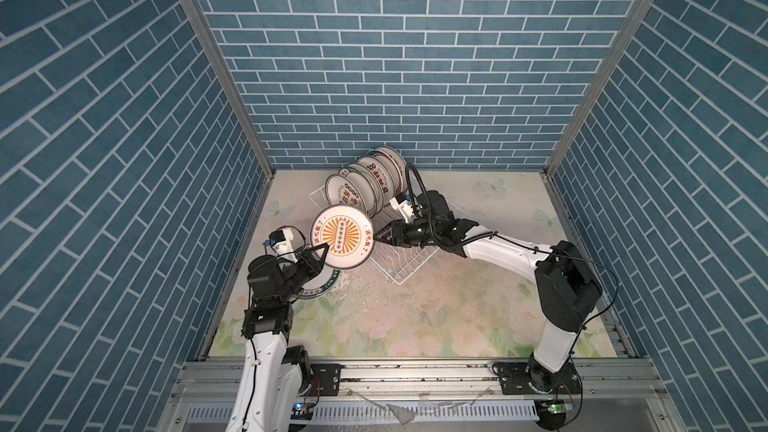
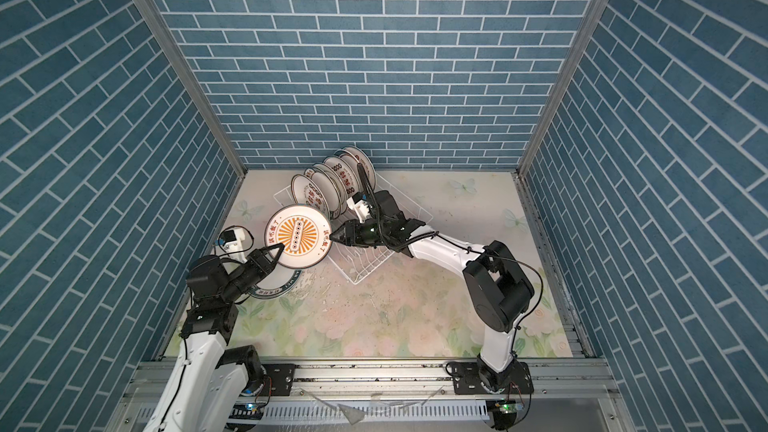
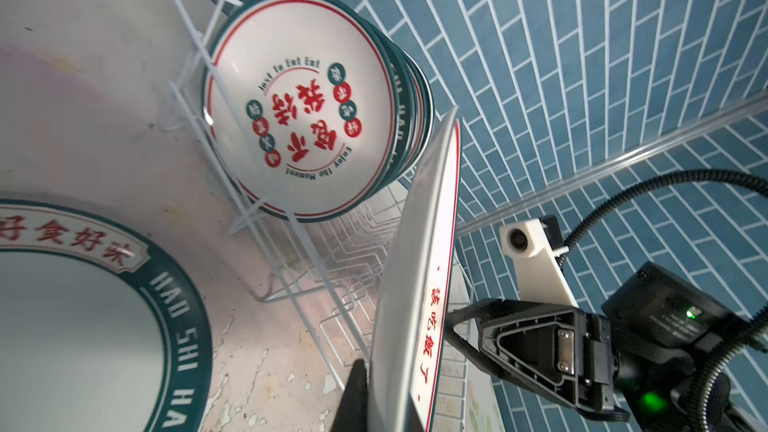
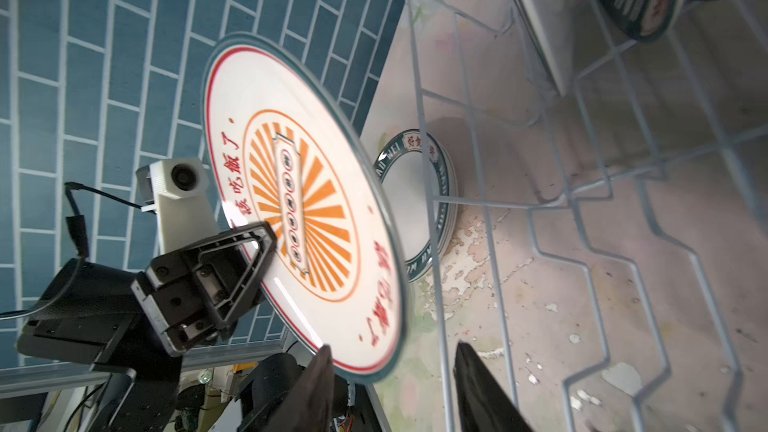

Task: Unload the plates from the dish rack
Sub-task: 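Open the right gripper while the left gripper carries the orange plate away, then lower the orange sunburst plate onto the table stack with the left gripper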

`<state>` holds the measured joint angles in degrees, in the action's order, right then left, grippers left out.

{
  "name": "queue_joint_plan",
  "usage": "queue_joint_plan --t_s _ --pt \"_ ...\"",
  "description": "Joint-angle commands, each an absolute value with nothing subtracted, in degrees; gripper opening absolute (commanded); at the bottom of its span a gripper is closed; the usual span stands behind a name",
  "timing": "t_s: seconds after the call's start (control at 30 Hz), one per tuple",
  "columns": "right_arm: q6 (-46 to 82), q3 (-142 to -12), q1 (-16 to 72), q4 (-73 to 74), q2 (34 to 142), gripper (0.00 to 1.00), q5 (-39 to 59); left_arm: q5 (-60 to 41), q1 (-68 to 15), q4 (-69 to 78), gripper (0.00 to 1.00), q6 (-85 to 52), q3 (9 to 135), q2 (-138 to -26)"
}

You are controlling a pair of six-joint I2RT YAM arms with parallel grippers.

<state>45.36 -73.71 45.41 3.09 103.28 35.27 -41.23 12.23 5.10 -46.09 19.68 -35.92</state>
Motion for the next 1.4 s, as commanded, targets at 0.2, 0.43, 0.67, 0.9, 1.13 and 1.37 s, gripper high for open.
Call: queue_joint_plan --t_s 0.2,0.43,0.67,0.9,1.13,1.37 --pt "35.0 -73.8 42.3 -9.6 95.5 0.49 26.6 -44.5 27.2 -7.5 0.0 -46.6 20.4 -32.7" --pt "31.3 -70.8 38.5 -12.9 90.6 0.49 24.7 -38.6 31.4 -19.8 0.0 -41.9 22.4 -33.0" --pt "28.2 -70.5 37.5 -15.8 88.1 0.5 22.0 -34.5 31.5 -20.8 0.0 -39.8 22.4 -36.2" --pt "28.0 -69.7 37.3 -15.5 88.1 0.5 22.8 -33.4 31.5 -18.6 0.0 -39.2 21.2 -39.6" --pt "28.0 -69.3 37.2 -15.3 88.5 0.5 23.0 -31.8 31.5 -17.8 0.08 -38.8 20.2 -41.1" --pt "27.8 -69.8 37.2 -15.8 89.9 0.5 23.6 -30.9 31.5 -15.2 0.12 -38.1 18.4 -43.8"
